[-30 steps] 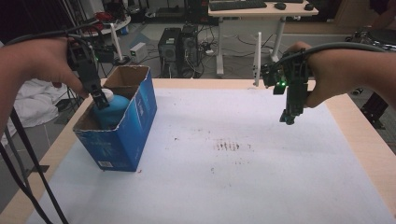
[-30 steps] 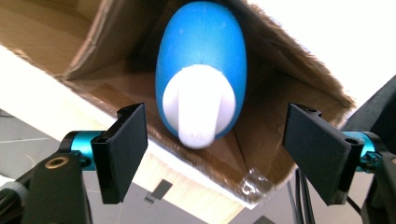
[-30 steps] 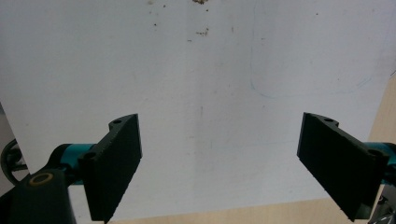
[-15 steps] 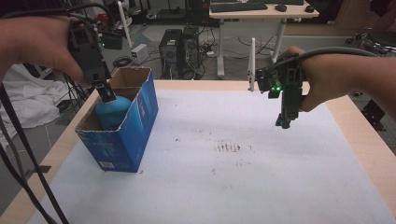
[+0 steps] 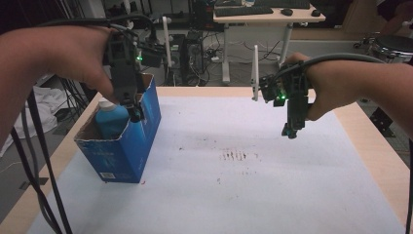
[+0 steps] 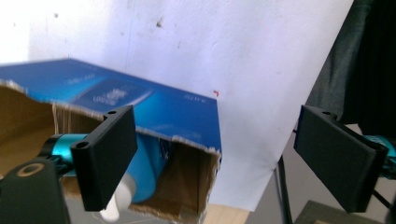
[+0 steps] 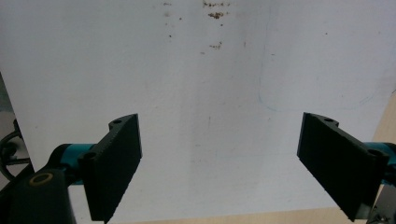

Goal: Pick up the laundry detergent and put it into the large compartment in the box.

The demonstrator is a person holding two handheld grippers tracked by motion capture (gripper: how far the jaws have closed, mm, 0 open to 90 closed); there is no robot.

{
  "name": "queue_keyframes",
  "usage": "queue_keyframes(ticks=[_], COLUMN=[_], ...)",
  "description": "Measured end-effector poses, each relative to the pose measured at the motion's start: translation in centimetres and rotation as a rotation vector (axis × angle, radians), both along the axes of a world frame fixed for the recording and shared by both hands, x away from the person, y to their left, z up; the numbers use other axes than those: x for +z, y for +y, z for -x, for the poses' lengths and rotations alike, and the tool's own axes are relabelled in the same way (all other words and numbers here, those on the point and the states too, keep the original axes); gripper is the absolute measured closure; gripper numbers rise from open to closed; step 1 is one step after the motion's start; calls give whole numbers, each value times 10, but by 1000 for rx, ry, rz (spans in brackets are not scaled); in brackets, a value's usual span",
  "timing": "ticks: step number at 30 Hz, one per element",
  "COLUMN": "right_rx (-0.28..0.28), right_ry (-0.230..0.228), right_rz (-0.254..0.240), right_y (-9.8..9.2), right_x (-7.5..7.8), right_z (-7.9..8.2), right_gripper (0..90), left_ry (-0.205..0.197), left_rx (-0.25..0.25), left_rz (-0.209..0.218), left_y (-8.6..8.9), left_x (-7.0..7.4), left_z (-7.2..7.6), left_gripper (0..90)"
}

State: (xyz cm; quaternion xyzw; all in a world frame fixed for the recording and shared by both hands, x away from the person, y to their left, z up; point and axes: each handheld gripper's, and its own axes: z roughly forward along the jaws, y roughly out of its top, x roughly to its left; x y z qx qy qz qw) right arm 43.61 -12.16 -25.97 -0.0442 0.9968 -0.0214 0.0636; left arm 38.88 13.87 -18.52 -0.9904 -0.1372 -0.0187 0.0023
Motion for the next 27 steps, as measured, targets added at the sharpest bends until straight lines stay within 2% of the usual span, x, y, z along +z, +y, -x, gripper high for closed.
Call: queue_keyframes(ticks=[7,9,11,13,18,22,27], right_rx=[-6,3,1,-12,-12,-15,-22], right_ry=[5,7,9,10,15,10,5], right_rz=[7,4,4,8,-3,2,-2], right_y=[1,1,1,1,0,-2,-7], right_x=[-3,-4,-5,-6,-7,-6,-3], right_z=[4,5,5,7,10,12,13], right_gripper=[130,130,130,130,130,130,130], left_ry=[-7,2,24,18,18,16,16], left_rx=[-62,-88,-76,-97,-129,-139,-149], left_rz=[-15,-22,-21,-34,-34,-41,-28], left_y=[-23,-28,-32,-35,-43,-47,-50], left_x=[-13,-19,-24,-29,-39,-43,-42], left_z=[-1,-2,-4,-4,-8,-9,-10], left_gripper=[108,88,89,89,89,89,89])
